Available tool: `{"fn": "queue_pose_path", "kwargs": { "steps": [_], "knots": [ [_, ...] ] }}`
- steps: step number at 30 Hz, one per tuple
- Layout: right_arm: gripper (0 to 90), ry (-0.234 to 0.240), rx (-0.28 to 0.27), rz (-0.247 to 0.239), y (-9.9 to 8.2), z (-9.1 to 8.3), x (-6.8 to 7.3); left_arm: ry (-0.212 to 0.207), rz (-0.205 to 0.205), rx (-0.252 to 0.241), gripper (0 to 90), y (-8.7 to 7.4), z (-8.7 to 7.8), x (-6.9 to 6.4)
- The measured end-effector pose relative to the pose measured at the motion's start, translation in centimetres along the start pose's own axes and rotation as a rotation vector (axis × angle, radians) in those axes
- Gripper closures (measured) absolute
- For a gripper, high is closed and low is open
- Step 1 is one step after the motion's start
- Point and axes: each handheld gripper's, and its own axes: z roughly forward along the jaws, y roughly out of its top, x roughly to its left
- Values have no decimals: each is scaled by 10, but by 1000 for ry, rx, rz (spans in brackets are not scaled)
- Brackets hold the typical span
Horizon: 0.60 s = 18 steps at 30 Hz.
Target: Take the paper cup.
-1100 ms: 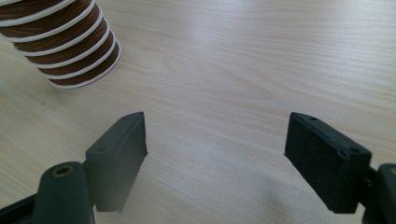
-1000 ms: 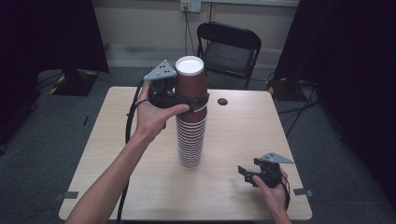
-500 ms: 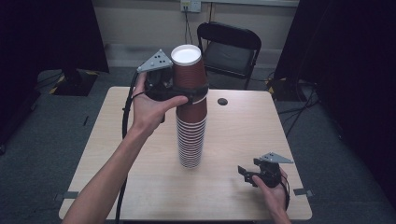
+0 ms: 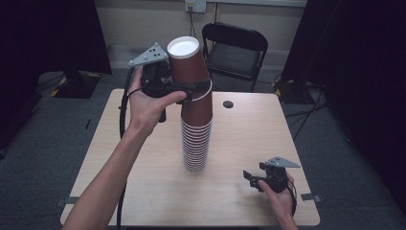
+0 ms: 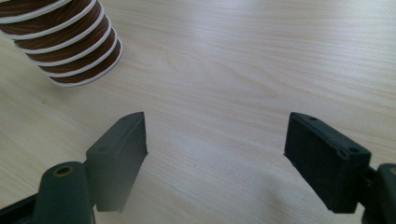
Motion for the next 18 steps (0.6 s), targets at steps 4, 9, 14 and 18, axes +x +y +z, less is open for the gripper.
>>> {"fn": "queue_pose_path", "kwargs": {
  "steps": [4,9,14,18],
  "knots": [
    [208,1,1,0,0,-1,0,4,11,-20,117,7,-3,-2],
    [208,0,-3,-1,0,-2,-1,21,20,-27,117,8,-11,1],
    [208,2,5,-7,0,0,1,53,-4,-35,117,0,-24,12],
    [208,1,4,-8,0,1,2,83,-23,-33,117,-6,-35,22]
  ]
}}
